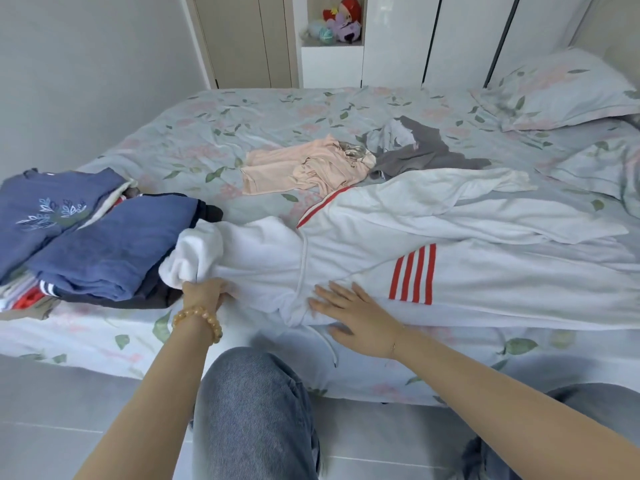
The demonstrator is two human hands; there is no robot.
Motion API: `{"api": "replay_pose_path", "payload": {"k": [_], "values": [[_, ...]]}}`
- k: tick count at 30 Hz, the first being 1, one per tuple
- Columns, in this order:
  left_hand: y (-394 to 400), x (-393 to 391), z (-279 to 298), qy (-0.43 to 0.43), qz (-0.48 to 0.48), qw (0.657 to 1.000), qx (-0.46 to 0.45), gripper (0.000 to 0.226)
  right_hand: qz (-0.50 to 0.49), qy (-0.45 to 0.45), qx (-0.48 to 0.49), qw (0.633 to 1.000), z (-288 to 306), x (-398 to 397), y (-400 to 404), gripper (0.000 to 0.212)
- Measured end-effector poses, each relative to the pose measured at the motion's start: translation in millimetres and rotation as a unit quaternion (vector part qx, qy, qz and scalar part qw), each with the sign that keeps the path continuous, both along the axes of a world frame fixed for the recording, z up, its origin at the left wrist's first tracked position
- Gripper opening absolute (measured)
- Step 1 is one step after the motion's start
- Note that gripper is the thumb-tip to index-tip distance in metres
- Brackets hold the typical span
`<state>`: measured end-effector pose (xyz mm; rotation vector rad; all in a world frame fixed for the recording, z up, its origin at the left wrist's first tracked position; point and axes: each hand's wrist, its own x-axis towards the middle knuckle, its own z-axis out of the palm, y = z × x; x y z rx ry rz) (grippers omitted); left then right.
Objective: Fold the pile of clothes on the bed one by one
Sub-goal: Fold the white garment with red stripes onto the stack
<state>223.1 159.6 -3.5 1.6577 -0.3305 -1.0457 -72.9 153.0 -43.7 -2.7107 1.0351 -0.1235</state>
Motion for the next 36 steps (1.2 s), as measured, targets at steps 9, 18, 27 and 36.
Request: {"api": "replay_pose_path", "payload": {"k": [9,18,27,36], "values": [[-30,-139,58,-0.301,-0.209,0.93,0.012,0.087,-0.078,-0.075,0.032,0.994,55,-100,-20,0.052],[-141,-283,62,-0.5,-0.519,0.678,-0.141,0.035,-0.265,0.009,-0.017,0.964,74,-298,-104,0.051],[-252,-359,7,-0.684,-0.638,0.347,-0.063,0.064,-0.314,0.19,-0.073,0.927,36,-415,-184,0.054],[-338,-337,69,-0.632,-0.55,0.532,-0.12,0.035,-0.437,0.102,-0.137,0.883,85,-455,-290,0.017]]}}
